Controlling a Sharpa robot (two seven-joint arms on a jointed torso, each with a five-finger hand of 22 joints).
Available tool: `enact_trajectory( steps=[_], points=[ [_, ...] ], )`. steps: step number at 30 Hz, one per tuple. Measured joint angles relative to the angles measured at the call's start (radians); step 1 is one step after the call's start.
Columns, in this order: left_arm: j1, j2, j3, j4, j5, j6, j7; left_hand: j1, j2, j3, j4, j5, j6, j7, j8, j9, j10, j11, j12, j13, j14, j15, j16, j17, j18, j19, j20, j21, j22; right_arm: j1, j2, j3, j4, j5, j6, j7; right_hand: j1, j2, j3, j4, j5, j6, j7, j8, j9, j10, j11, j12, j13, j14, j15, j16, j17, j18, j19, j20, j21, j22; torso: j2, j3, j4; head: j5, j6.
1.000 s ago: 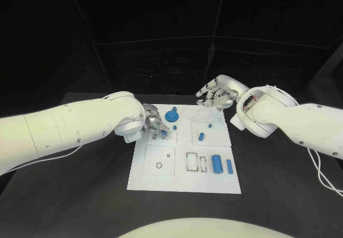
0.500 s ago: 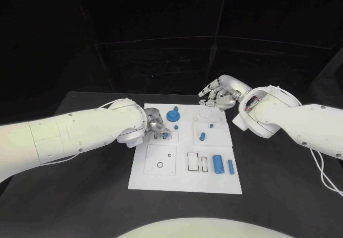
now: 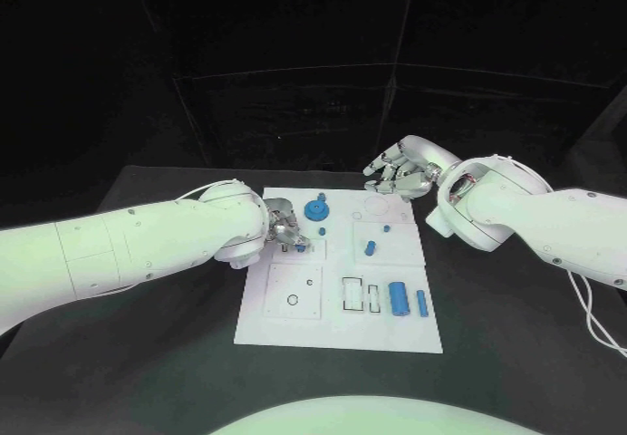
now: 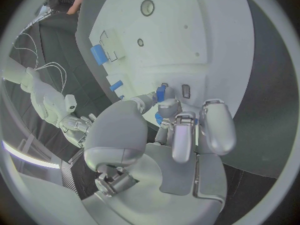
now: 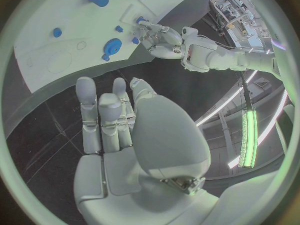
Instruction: Assemble the parts on the task board
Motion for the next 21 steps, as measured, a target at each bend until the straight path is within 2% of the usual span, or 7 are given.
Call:
enact_trajectory(
  steps=[11,21],
  points=[
    [0.002,0.001,0.001,0.000,-0.011,0.028,-0.012,0.001,0.001,0.001,-0.001,0.000,-0.002,0.002,0.005,0.003,0.003,-0.003,0.000,0.002,0.000,0.000,0.000,0.000,0.000,0.000,0.000,0.003,0.002,0.000,0.003,0.000,-0.002,0.000,0.002,0.000,0.000,0.000,0.000,0.000,0.000,0.000,0.000,0.000,0.000,0.000,0.000,0.000,0.000,0.000,0.000,0.000,0.000,0.000,0.000,0.000,0.000,0.000,0.000,0.0004,0.0010,0.004,-0.002],
    [0.002,0.000,0.002,0.005,-0.014,0.039,-0.019,0.001,0.001,0.005,0.001,-0.004,-0.001,-0.004,0.006,0.003,0.003,-0.003,0.007,0.007,-0.004,-0.004,0.000,0.000,0.000,0.004,-0.003,0.008,0.010,0.000,0.004,0.000,-0.003,0.000,0.003,0.000,0.000,0.000,0.003,0.003,0.000,0.000,0.000,0.000,0.000,0.000,0.000,0.000,-0.002,0.000,0.000,0.000,-0.002,0.000,0.000,0.000,0.000,-0.003,0.000,0.0004,0.0009,0.001,-0.001]
  ],
)
